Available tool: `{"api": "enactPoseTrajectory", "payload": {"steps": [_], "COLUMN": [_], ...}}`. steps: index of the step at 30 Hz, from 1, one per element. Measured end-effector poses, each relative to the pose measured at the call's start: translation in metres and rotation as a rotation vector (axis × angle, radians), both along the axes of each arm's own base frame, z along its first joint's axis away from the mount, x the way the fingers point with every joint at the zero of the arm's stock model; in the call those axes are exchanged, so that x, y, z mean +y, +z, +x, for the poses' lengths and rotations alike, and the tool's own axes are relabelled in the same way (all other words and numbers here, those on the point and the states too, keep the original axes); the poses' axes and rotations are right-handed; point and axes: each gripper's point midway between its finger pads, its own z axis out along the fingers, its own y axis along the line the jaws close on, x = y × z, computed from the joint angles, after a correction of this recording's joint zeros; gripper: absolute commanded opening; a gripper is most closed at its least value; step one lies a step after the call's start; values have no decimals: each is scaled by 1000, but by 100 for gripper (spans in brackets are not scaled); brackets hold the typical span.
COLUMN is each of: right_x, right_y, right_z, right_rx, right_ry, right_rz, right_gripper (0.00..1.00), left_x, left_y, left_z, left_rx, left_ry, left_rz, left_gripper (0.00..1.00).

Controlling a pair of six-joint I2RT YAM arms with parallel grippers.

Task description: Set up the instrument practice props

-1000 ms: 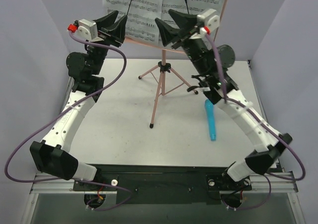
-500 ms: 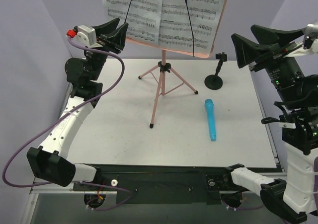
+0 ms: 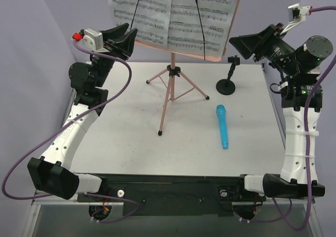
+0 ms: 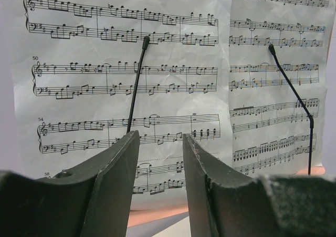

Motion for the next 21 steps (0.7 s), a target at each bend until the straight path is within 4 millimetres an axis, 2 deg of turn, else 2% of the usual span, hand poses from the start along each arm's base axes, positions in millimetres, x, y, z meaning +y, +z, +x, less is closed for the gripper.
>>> {"api": "enactPoseTrajectory", "payload": {"steps": [10, 13, 21], "right_x": [3, 3, 1], "right_y": [32, 32, 15], "right_z": [0, 5, 32], "right_rx": [-50, -48, 12], "right_ry": [46, 49, 46], "right_rz": [124, 135, 146], "right_gripper": [49, 49, 49], "left_x": [-3, -3, -5], "left_y": [0, -1, -4], "left_z": [-2, -2, -1], "left_rx": [5, 6, 12], "left_ry": [-22, -23, -33], "left_rz": [-2, -2, 5], "left_gripper": [48, 48, 48]}}
